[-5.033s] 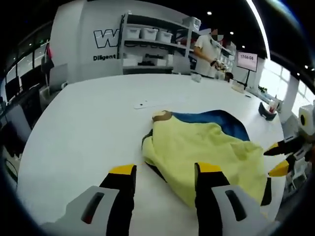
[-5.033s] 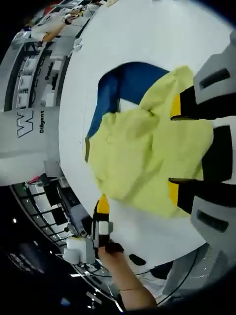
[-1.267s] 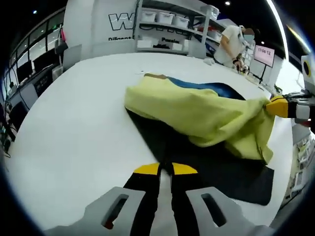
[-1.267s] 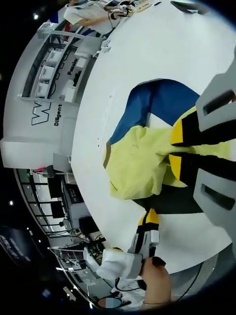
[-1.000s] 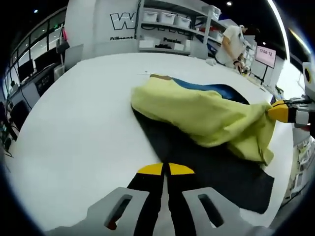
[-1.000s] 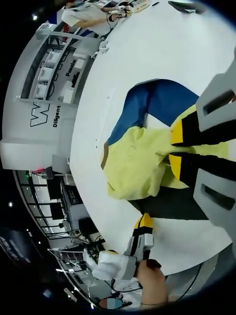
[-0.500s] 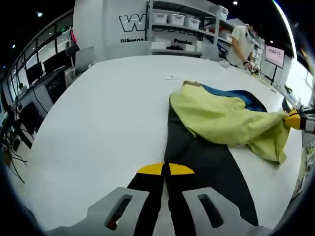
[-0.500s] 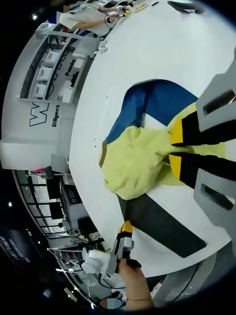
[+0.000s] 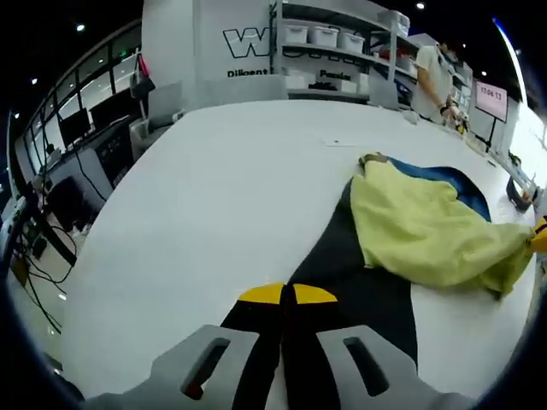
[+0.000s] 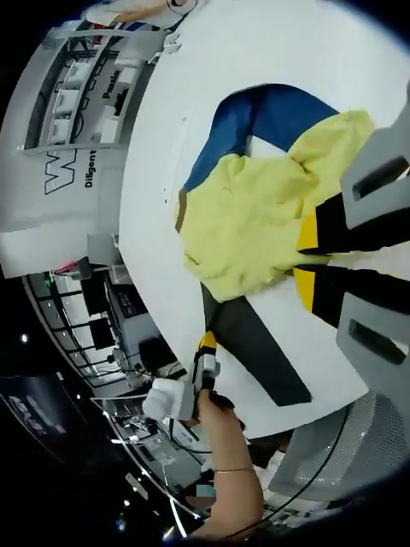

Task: Fold the garment on the visible template until the final outline fits inside the template.

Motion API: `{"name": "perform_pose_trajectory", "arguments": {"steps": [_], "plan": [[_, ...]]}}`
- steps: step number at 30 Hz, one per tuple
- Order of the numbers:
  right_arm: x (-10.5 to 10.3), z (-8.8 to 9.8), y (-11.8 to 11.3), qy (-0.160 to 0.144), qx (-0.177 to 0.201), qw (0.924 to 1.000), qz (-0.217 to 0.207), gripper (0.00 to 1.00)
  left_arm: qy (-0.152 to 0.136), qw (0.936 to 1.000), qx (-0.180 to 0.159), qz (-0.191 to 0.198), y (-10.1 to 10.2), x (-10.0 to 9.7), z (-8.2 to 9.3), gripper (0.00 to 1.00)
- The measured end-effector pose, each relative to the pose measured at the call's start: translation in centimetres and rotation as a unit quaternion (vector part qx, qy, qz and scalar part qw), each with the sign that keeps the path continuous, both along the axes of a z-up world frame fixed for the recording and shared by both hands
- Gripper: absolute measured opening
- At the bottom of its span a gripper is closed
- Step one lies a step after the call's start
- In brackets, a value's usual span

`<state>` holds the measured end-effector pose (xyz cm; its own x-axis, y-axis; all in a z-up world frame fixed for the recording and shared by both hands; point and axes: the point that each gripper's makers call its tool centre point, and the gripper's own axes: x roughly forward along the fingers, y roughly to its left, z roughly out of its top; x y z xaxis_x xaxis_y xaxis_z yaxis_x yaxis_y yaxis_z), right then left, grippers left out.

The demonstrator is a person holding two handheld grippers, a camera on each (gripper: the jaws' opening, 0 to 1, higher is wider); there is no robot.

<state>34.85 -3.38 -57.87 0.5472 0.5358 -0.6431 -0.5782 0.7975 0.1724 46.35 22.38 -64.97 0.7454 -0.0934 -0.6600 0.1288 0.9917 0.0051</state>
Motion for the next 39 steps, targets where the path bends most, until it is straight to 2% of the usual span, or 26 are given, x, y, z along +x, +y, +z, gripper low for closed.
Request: {"name": "perform_pose_trajectory", "arguments": {"steps": [2,7,13,18,27,30,39], "plan": [[-0.9,-0.1,1.1,0.011,0.003,0.9996,0.025,0.0,0.0,1.0,0.002,-0.001,0.2,0.3,0.0,0.05],[-1.9,-0.4,2.6,0.027,0.012,0.9986,0.045,0.0,-0.001,1.0,0.006,-0.002,0.7,0.8,0.1,0.05],[-4.0,-1.4,4.9,0.047,0.01,0.9948,0.089,0.0,0.0,1.0,0.004,0.002,1.6,1.8,-0.1,0.05],[-5.5,-2.4,6.8,0.074,0.029,0.9917,0.101,0.0,0.0,0.9999,0.009,0.006,2.5,2.7,0.1,0.05],[-7.3,-3.2,11.3,0.085,0.04,0.9856,0.141,0.0,-0.007,0.9995,0.03,-0.009,4.0,4.9,0.9,0.05],[-7.7,-3.3,12.5,0.081,0.031,0.9829,0.162,0.0,-0.012,0.9991,0.038,-0.015,4.4,5.8,1.3,0.05],[-8.2,-4.5,15.5,0.094,0.031,0.9761,0.194,0.0,-0.017,0.998,0.056,-0.024,5.2,6.7,1.6,0.06]]}}
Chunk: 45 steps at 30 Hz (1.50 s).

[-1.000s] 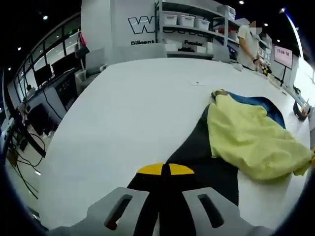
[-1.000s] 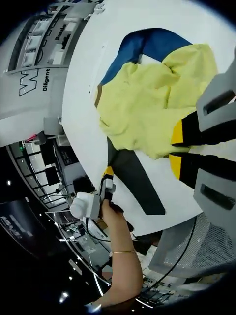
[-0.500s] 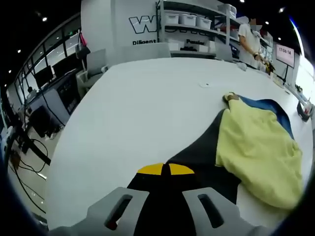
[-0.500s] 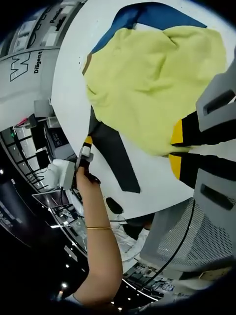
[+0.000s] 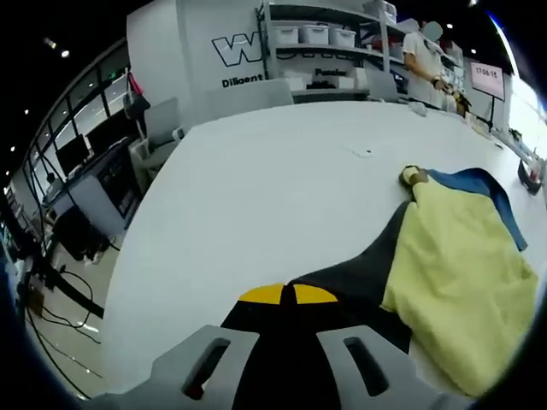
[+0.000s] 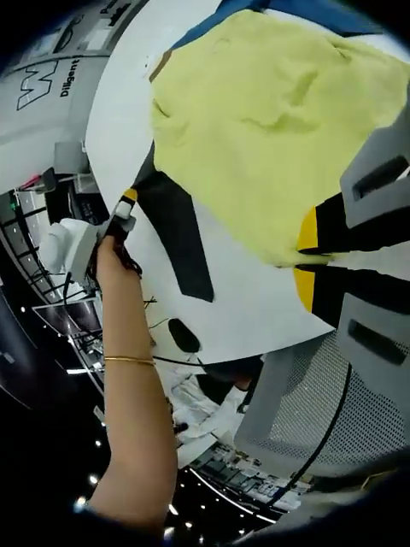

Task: Fold the garment on the visible template until the final outline fits inside the template.

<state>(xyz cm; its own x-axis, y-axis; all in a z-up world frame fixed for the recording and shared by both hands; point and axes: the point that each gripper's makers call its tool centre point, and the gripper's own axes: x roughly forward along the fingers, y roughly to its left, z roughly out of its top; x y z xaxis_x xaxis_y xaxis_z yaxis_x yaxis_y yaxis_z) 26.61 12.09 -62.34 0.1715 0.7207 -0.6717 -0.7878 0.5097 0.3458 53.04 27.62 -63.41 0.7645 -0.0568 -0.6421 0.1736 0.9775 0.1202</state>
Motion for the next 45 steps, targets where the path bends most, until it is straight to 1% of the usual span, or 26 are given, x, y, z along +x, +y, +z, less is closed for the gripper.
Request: {"name": "perform_pose_trajectory", "arguments": {"steps": [3,4,6,8,10,15,16,17,18,19,21,23,24,25,26,27,28,31,33,35,37,40,41,42,43,45], "plan": [[0.0,-0.8,0.6,0.015,0.01,0.9998,-0.006,0.0,-0.001,1.0,0.004,-0.002,0.2,0.3,0.0,0.06],[0.1,-1.3,0.8,0.029,0.013,0.9994,-0.015,0.0,-0.001,1.0,0.006,-0.004,0.2,0.4,0.0,0.06],[0.3,-1.8,1.2,0.041,0.019,0.9986,-0.026,0.0,-0.004,0.9999,0.01,-0.006,0.3,0.6,0.1,0.06],[0.3,-2.0,1.5,0.039,0.02,0.9987,-0.026,0.0,-0.005,0.9999,0.011,-0.006,0.4,0.8,0.1,0.06],[0.2,-2.5,1.8,0.032,0.013,0.9992,-0.019,0.0,-0.004,0.9999,0.008,-0.004,0.5,1.1,0.0,0.06],[0.4,-3.1,1.7,0.029,0.011,0.9994,-0.014,0.01,-0.003,0.9999,0.009,-0.004,0.6,1.3,-0.1,0.06],[0.3,-3.0,1.7,0.023,0.01,0.9997,-0.007,0.04,-0.003,0.9999,0.009,-0.007,0.5,1.5,-0.2,0.06],[0.3,-2.5,1.7,-0.004,0.007,0.9998,0.016,0.08,-0.003,0.9999,0.009,-0.008,0.5,1.6,-0.2,0.06],[0.3,-2.2,1.7,-0.017,0.006,0.9995,0.026,0.15,-0.003,0.9999,0.01,-0.009,0.4,1.6,-0.2,0.06],[0.3,-2.0,1.8,-0.024,0.006,0.9992,0.031,0.18,-0.003,0.9999,0.01,-0.01,0.4,1.6,-0.1,0.06],[0.2,-1.1,2.2,-0.046,0.011,0.9977,0.048,0.18,-0.004,0.9999,0.007,-0.01,0.4,1.5,0.1,0.06],[0.1,0.0,3.2,-0.089,0.013,0.9928,0.08,0.17,-0.004,0.9999,0.006,-0.011,0.4,1.5,0.2,0.06],[0.1,0.2,3.6,-0.099,0.012,0.9915,0.083,0.18,-0.004,0.9999,0.006,-0.012,0.5,1.5,0.1,0.06],[0.0,0.3,3.8,-0.102,0.013,0.9909,0.086,0.19,-0.004,0.9999,0.007,-0.012,0.5,1.5,0.1,0.06],[-0.2,0.4,4.6,-0.112,0.01,0.9887,0.099,0.19,-0.004,0.9999,0.006,-0.012,0.5,1.5,0.2,0.06],[-0.4,0.3,5.0,-0.116,0.01,0.9874,0.107,0.18,-0.005,0.9999,0.005,-0.012,0.5,1.5,0.2,0.06],[-0.7,-0.2,5.7,-0.112,0.002,0.986,0.123,0.17,-0.005,0.9999,0.004,-0.013,0.5,1.6,0.3,0.06],[-0.4,-0.8,7.1,-0.116,-0.006,0.9848,0.129,0.16,-0.006,0.9999,0.005,-0.014,0.5,1.5,0.3,0.06],[0.0,-1.6,7.2,-0.113,-0.028,0.9845,0.131,0.16,-0.006,0.9999,0.003,-0.014,0.5,1.6,0.3,0.06],[0.5,-2.3,6.8,-0.121,-0.055,0.9822,0.132,0.15,-0.007,0.9999,0.001,-0.015,0.5,1.5,0.4,0.06],[0.9,-2.9,6.6,-0.122,-0.072,0.9817,0.127,0.15,-0.008,0.9998,0.0,-0.016,0.5,1.5,0.5,0.06],[1.3,-3.4,6.7,-0.118,-0.077,0.9823,0.124,0.13,-0.008,0.9997,0.006,-0.021,0.4,1.4,0.5,0.06],[1.3,-3.8,6.6,-0.115,-0.088,0.9816,0.125,0.12,-0.01,0.9994,0.018,-0.028,0.3,1.3,0.5,0.06],[1.4,-4.0,6.5,-0.117,-0.094,0.9805,0.127,0.1,-0.01,0.9992,0.021,-0.031,0.2,1.3,0.5,0.06],[1.6,-4.3,6.4,-0.123,-0.108,0.978,0.129,0.09,-0.01,0.9992,0.023,-0.032,0.2,1.2,0.5,0.06],[1.6,-4.7,6.4,-0.122,-0.117,0.9767,0.132,0.07,-0.01,0.9991,0.026,-0.031,0.3,1.2,0.5,0.06]]}}
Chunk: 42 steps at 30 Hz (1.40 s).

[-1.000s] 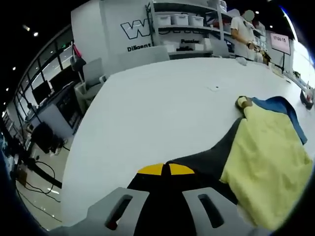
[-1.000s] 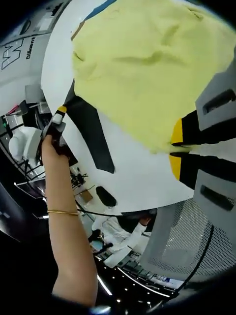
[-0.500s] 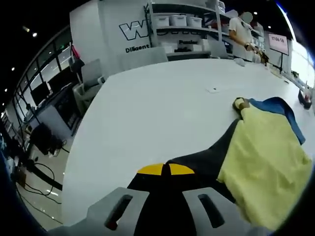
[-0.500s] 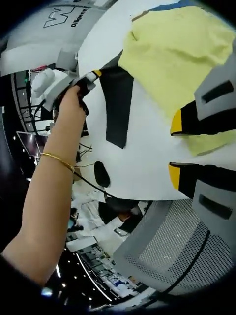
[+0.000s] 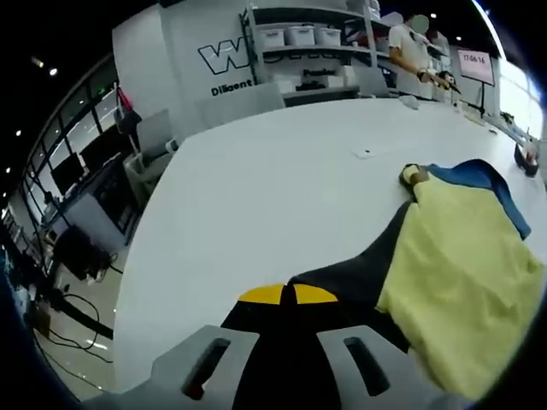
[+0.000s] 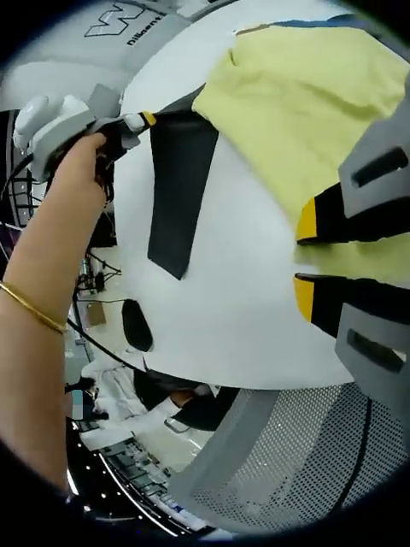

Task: Fold the garment on the visible template until the final outline fits inside the template.

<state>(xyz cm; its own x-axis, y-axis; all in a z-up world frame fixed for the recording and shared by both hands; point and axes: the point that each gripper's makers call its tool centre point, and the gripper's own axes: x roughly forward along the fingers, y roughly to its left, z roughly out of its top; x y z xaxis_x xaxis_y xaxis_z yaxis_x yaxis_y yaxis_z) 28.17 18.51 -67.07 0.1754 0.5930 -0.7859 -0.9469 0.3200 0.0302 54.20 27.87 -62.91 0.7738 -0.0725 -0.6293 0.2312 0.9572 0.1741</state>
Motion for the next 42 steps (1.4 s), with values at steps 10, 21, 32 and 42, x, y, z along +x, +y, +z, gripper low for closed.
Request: {"name": "perform_pose_trajectory", "arguments": {"steps": [10,21,32,42], "plan": [[0.2,-0.4,-0.1,-0.052,-0.035,0.9978,0.021,0.0,-0.001,1.0,0.006,-0.005,0.0,-0.1,0.2,0.06],[-1.5,1.6,1.6,-0.029,0.033,0.9989,0.016,0.0,-0.006,0.9999,-0.009,0.002,0.3,0.1,0.7,0.06],[-3.8,2.8,5.1,-0.014,0.079,0.9956,0.049,0.0,-0.011,0.9996,-0.023,0.016,0.8,0.4,1.0,0.06],[-3.5,0.7,5.6,0.018,0.069,0.9968,0.038,0.0,0.0,0.9994,-0.009,0.034,1.4,0.1,0.2,0.06]]}}
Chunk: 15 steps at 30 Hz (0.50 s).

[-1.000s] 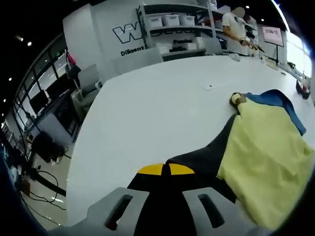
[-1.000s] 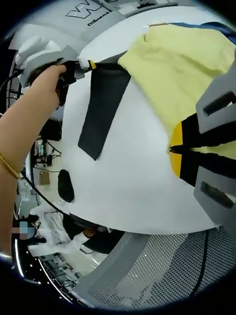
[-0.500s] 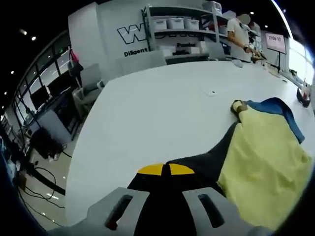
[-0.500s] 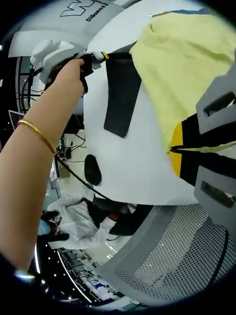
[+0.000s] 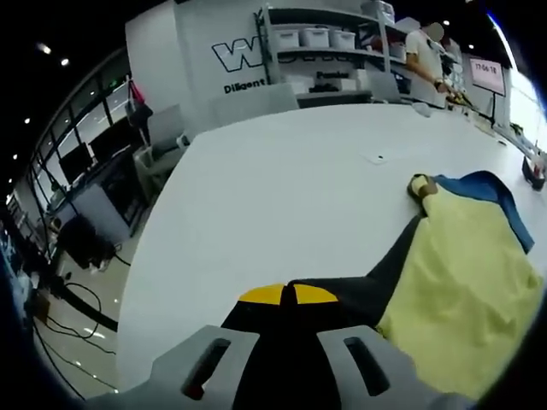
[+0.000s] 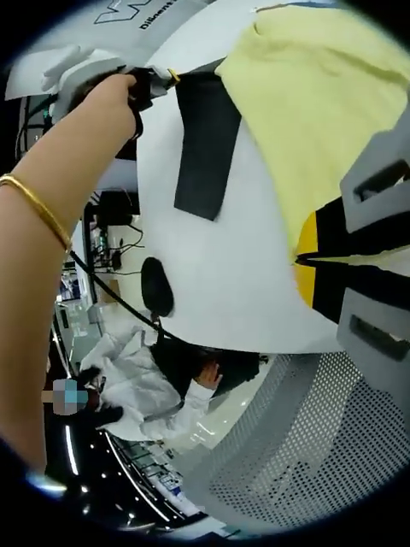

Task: Fold the garment on the visible template until the final outline fits inside the template.

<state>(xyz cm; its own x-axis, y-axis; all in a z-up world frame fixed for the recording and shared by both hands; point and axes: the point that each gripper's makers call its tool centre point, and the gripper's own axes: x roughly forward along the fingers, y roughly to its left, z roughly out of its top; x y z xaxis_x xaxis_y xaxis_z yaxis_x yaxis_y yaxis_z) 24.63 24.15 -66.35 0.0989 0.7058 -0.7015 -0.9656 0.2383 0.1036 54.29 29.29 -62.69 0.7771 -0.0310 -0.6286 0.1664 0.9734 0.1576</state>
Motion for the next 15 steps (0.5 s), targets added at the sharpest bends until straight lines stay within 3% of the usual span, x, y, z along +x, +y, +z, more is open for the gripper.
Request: {"name": "perform_pose_trajectory", "arguments": {"steps": [4,6,8,15], "plan": [[0.4,0.5,-0.6,0.016,0.018,0.9996,-0.016,0.0,0.004,0.9999,0.009,-0.003,0.0,-0.3,0.0,0.08],[1.6,1.3,-1.3,0.024,0.038,0.9979,-0.046,0.06,-0.008,0.9994,0.027,-0.018,-0.1,-0.2,0.8,0.13],[3.1,2.1,-2.4,0.022,0.049,0.996,-0.071,0.09,-0.013,0.9994,0.024,-0.019,-0.1,-0.4,1.4,0.16],[9.2,4.8,-7.7,-0.016,0.058,0.9858,-0.157,0.13,-0.044,0.9985,-0.028,0.012,0.2,0.1,3.5,0.23]]}}
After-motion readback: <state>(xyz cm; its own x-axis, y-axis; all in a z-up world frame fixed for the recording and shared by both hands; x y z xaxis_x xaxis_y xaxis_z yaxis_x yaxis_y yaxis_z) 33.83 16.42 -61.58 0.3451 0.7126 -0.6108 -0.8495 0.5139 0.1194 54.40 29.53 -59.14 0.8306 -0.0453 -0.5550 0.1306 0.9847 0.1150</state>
